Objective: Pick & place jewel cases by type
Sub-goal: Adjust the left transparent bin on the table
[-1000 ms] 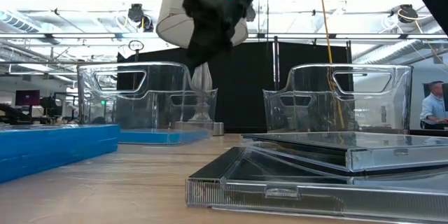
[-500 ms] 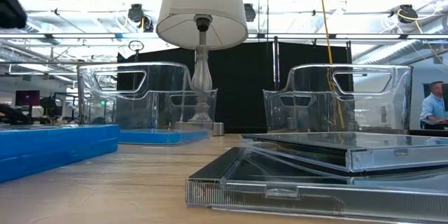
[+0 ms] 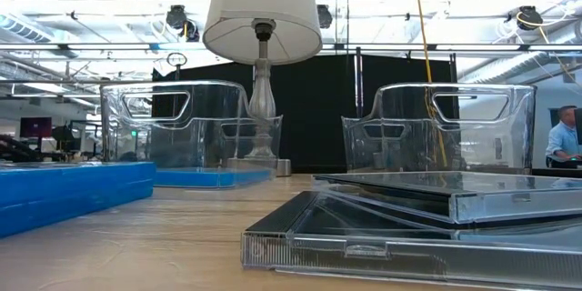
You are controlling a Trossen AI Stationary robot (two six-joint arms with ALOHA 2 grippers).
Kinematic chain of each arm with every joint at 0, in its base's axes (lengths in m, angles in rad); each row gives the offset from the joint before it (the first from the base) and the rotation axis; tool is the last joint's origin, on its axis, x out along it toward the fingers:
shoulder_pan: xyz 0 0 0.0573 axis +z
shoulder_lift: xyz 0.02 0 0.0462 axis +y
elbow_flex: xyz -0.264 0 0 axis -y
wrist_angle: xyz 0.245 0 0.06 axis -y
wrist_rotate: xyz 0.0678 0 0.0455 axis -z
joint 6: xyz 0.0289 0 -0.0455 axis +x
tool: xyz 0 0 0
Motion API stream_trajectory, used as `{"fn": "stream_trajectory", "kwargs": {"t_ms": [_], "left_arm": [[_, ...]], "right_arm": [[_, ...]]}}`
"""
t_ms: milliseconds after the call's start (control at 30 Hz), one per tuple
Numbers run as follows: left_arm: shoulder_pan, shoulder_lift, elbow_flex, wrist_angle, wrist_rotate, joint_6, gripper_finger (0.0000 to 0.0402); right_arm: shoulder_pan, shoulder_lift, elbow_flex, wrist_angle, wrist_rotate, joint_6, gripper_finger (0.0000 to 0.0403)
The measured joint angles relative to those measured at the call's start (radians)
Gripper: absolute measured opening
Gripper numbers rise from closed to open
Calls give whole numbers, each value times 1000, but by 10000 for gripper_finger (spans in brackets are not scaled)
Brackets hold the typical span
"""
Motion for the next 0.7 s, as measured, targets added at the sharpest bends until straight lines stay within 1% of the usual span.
{"fn": "stream_trajectory", "kwargs": {"t_ms": [67,133,167,233,300,400,500,600,700], "left_arm": [[28,3,-1,-8,85,48,159],[61,7,-1,-11,132,67,198],[82,8,-1,-19,156,78,215],[131,8,-1,-30,228,110,242],[184,8,-1,-30,276,118,259],[265,8,-1,-42,323,101,269],[343,8,-1,-61,389,54,270],[398,8,-18,-60,402,5,260],[438,8,-57,-65,437,-3,241]], "right_arm": [[25,-19,-82,107,4,-20,1],[43,-29,-151,185,14,-27,1],[51,-31,-177,224,39,-27,1],[70,-33,-222,305,98,-28,1],[85,-31,-259,358,126,-29,1],[99,-26,-309,408,135,-29,1],[116,-27,-346,460,138,-17,1],[135,-26,-379,481,136,0,0],[150,-27,-394,497,138,5,0]]}}
